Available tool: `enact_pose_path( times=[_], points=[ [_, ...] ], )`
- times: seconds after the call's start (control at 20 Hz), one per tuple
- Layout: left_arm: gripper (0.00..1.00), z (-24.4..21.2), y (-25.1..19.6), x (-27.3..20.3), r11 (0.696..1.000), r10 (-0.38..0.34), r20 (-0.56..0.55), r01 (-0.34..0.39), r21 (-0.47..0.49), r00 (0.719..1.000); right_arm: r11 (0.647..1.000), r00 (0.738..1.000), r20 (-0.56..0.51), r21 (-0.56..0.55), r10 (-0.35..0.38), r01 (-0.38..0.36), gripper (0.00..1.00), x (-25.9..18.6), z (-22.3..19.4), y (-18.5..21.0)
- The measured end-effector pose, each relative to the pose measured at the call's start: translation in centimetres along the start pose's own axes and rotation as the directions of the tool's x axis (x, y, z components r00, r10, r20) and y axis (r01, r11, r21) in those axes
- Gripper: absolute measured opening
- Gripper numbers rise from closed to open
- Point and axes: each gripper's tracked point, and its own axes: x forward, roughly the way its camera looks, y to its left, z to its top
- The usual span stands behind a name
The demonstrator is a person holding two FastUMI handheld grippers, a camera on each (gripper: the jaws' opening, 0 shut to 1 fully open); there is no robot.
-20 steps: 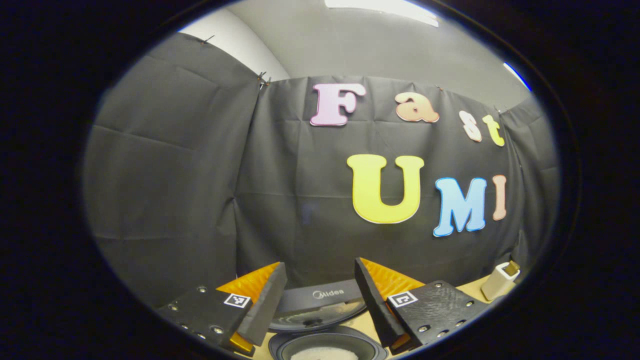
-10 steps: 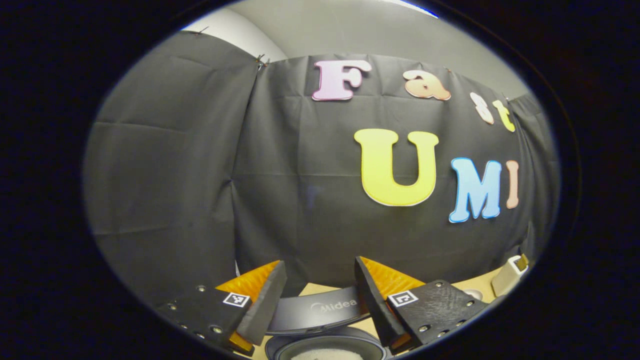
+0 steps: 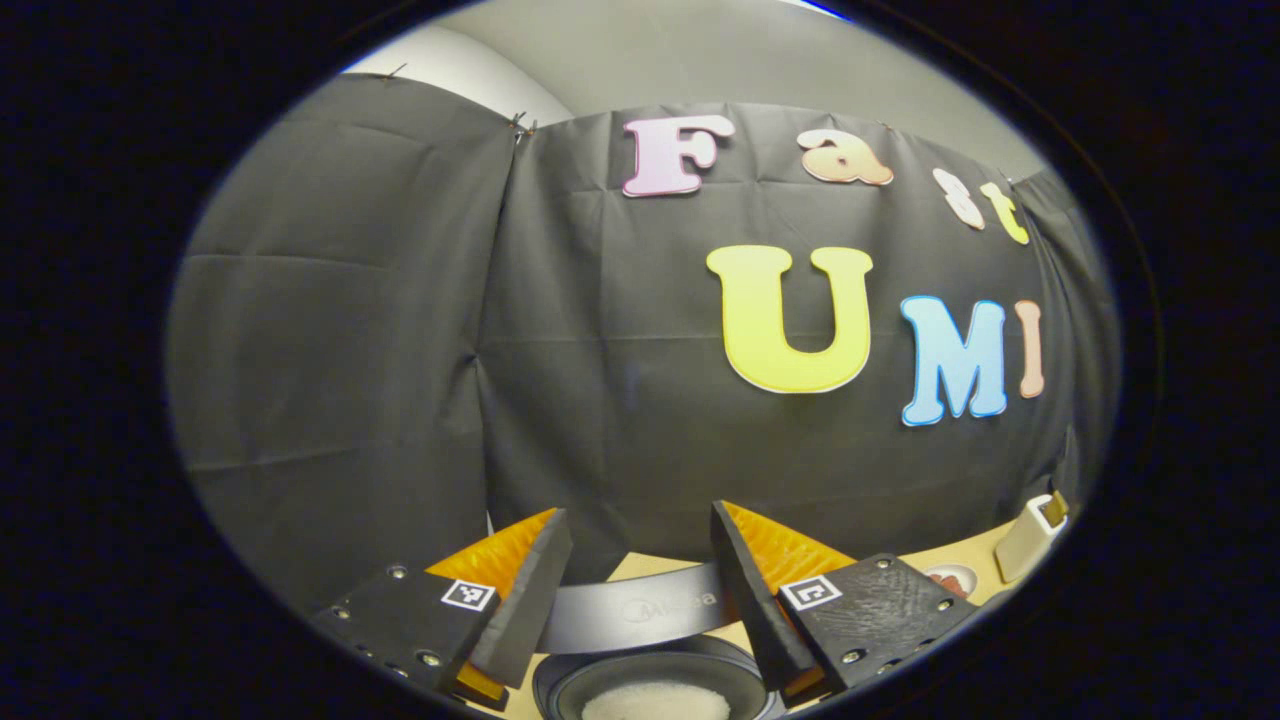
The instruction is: Close the left gripper, press the button to open the rice cooker; take a wooden spoon from the chopstick holder with the right hand, scoop a spoonful of rice and pour it into the rice cooker, then put the wooden spoon back into the chopstick holder.
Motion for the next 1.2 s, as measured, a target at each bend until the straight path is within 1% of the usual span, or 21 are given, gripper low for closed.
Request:
enact_pose_path(
  times=[0.05,0.3,0.55,0.8,1.0,1.15,1.2],
  points=[
    [0.89,-0.3,-0.3,-0.6,1.0,0.005,-0.004,-0.005,-0.002,1.0,1.0,1.0,0.0,0.002,0.011,-0.011,0.98,0.2,0.1,0.0],
    [0.88,-2.1,-1.0,-3.0,1.0,0.011,-0.032,-0.011,-0.002,0.999,0.998,0.998,0.004,-0.003,0.062,-0.062,0.98,1.2,0.2,-0.3],
    [0.88,-4.3,-2.0,-5.5,1.0,0.02,-0.058,-0.02,0.001,0.998,0.995,0.995,0.012,-0.011,0.101,-0.1,0.98,1.6,0.5,-0.7],
    [0.89,-6.8,-2.7,-7.6,1.0,0.024,-0.091,-0.025,-0.002,0.996,0.992,0.992,0.015,-0.011,0.122,-0.122,0.98,1.7,0.5,-1.4],
    [0.88,-8.9,-3.4,-9.2,1.0,0.027,-0.12,-0.027,-0.001,0.992,0.991,0.991,0.006,-0.013,0.133,-0.133,0.98,1.6,-0.1,-2.0],
    [0.89,-10.6,-3.7,-10.1,1.0,0.026,-0.146,-0.027,-0.004,0.989,0.99,0.99,0.004,-0.01,0.14,-0.14,0.98,1.5,-0.3,-2.3],
    [0.88,-11.1,-3.8,-10.4,1.0,0.026,-0.154,-0.027,-0.004,0.988,0.99,0.99,0.003,-0.01,0.141,-0.141,0.98,1.5,-0.3,-2.4]
  ],
)
